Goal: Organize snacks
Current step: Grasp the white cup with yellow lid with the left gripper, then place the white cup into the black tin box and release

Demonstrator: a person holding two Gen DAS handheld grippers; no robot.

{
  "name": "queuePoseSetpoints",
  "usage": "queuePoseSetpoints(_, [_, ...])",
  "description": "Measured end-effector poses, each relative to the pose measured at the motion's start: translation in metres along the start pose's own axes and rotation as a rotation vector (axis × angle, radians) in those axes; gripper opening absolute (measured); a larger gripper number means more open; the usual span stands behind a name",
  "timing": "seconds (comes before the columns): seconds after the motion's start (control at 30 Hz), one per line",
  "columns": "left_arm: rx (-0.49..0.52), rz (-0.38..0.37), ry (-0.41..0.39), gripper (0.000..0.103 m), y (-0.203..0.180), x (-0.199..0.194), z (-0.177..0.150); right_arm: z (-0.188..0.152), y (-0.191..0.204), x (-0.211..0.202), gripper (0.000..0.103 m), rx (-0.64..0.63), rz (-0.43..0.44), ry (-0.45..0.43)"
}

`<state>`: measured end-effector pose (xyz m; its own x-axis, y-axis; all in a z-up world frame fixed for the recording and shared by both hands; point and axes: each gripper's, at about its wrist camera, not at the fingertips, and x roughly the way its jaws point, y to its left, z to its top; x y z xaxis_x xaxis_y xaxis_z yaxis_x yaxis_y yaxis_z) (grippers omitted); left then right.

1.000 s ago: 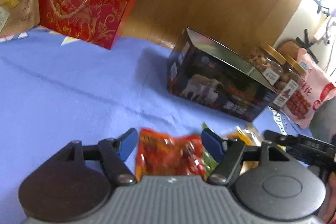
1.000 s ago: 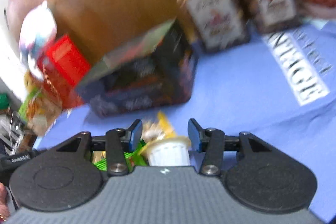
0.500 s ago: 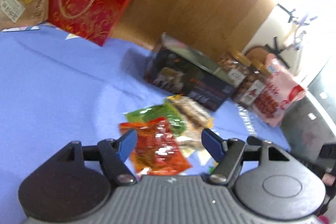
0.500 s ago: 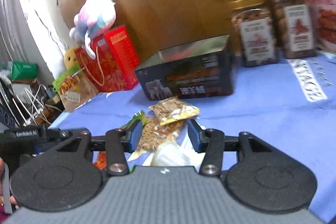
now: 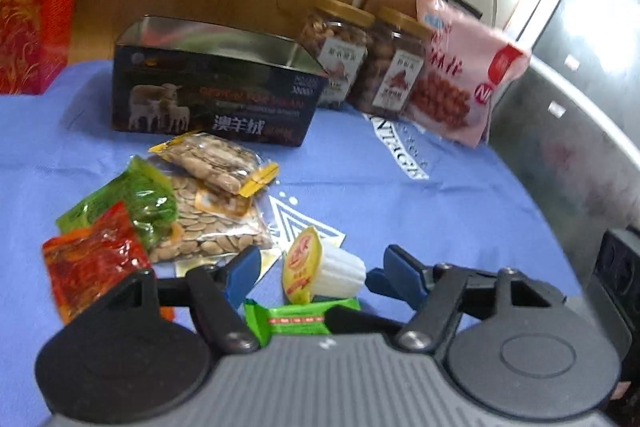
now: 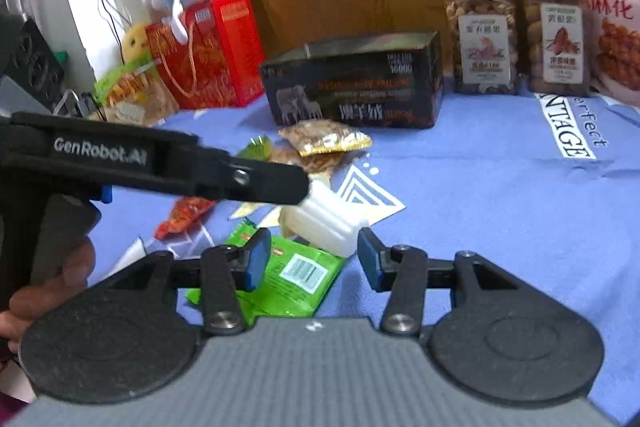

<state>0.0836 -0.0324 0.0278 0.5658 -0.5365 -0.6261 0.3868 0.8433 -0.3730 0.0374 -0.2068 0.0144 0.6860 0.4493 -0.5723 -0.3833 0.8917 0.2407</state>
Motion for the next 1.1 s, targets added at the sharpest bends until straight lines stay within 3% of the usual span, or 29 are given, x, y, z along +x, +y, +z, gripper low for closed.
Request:
queuePoseSetpoints(0.1, [0.0, 0.012, 0.034, 0.061, 0.001, 0.01, 0.001, 0.001, -0.003, 0.007, 0.053, 0.016, 0.006, 0.001])
queuePoseSetpoints(0.17, [0.0, 0.015, 0.068, 0.044, 0.002, 0.019, -0.001, 0.002, -0.006, 0.01, 0.056, 0.022, 0.01, -0.002])
queuePoseSetpoints(0.27, [-0.032, -0.011, 0.075, 0.041, 0.006, 0.027, -0.001, 0.002, -0.013, 0.013, 0.057, 0.052, 0.028, -0.005])
queuePoseSetpoints(0.33, [-0.033, -0.012, 0.069, 0.037, 0.007, 0.027, 0.002, 0.003, -0.017, 0.013, 0.047, 0.074, 0.018, -0.005])
queuePoseSetpoints(0.4, [-0.047, -0.039, 0.068, 0.037, 0.008, 0.023, 0.007, 0.006, -0.019, 0.013, 0.04, 0.079, -0.008, -0.014])
queuePoseSetpoints(0.73, [0.014, -0.058, -0.053, 0.037, -0.004, 0.005, 0.057, 0.051, -0.024, 0.01, 0.04, 0.051, 0.0, -0.147])
queuePoseSetpoints(1.1, [-0.017, -0.039, -0.155, 0.037, 0.025, 0.043, 0.145, 0.12, -0.046, 0.069, 0.04, 0.002, -0.039, -0.272])
